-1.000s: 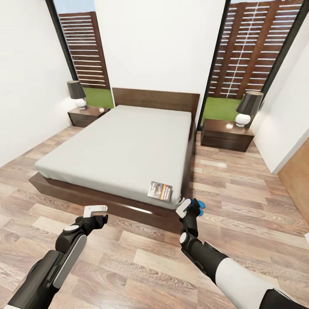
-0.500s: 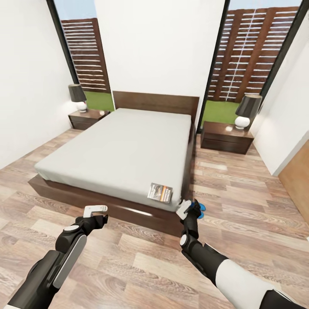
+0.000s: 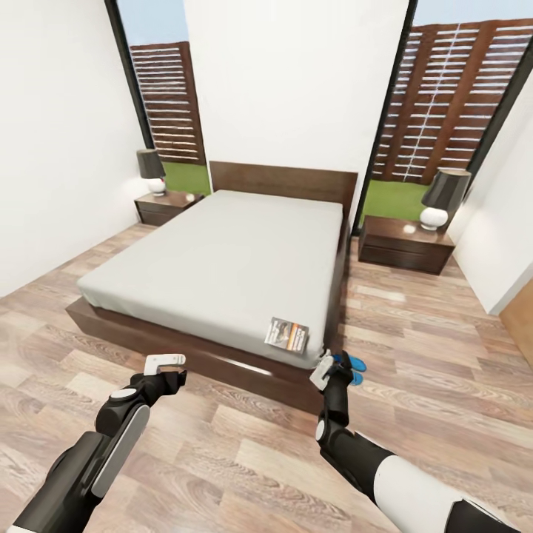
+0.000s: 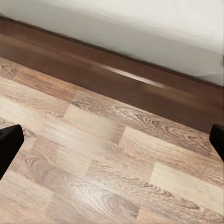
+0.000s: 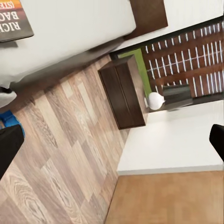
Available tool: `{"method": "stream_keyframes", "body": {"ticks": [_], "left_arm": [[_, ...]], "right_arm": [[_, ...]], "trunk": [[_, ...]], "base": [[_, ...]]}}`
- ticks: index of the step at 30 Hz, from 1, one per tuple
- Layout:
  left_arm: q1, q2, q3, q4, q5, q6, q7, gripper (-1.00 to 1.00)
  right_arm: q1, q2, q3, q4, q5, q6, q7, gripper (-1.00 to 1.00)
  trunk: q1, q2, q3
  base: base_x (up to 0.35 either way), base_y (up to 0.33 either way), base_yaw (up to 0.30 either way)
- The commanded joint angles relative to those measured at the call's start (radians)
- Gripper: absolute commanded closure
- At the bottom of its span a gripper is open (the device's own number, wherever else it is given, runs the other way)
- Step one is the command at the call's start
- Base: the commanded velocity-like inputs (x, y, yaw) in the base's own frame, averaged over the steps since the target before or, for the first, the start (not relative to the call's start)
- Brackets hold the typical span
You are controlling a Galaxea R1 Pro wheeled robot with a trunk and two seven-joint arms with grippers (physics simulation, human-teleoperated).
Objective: In the bedroom, move the book from the bed onto either nightstand, and place the two sandals side by side next to the bed.
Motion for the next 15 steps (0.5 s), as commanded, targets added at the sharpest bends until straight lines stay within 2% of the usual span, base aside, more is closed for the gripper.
{"method": "stream_keyframes", "body": {"ticks": [1, 8, 15], "left_arm": [[-0.001, 0.001, -0.003, -0.001, 0.01, 0.002, 0.01, -1.0], [-0.001, 0.0, -0.003, -0.001, 0.011, 0.002, 0.01, -1.0], [-0.001, 0.0, -0.003, -0.001, 0.011, 0.002, 0.01, -1.0]], "right_arm": [[-0.001, 0.0, 0.005, 0.001, 0.003, 0.006, -0.004, -1.0], [-0.001, 0.0, 0.005, 0.001, 0.002, -0.005, -0.003, -1.0], [-0.001, -0.001, 0.005, 0.001, 0.002, -0.007, -0.003, -1.0]], "trunk": [[0.004, -0.008, -0.003], [0.031, -0.057, -0.016], [0.058, -0.106, -0.036]], "base": [[0.0, 0.0, 0.19], [0.0, 0.0, 0.181], [0.0, 0.0, 0.045]]}}
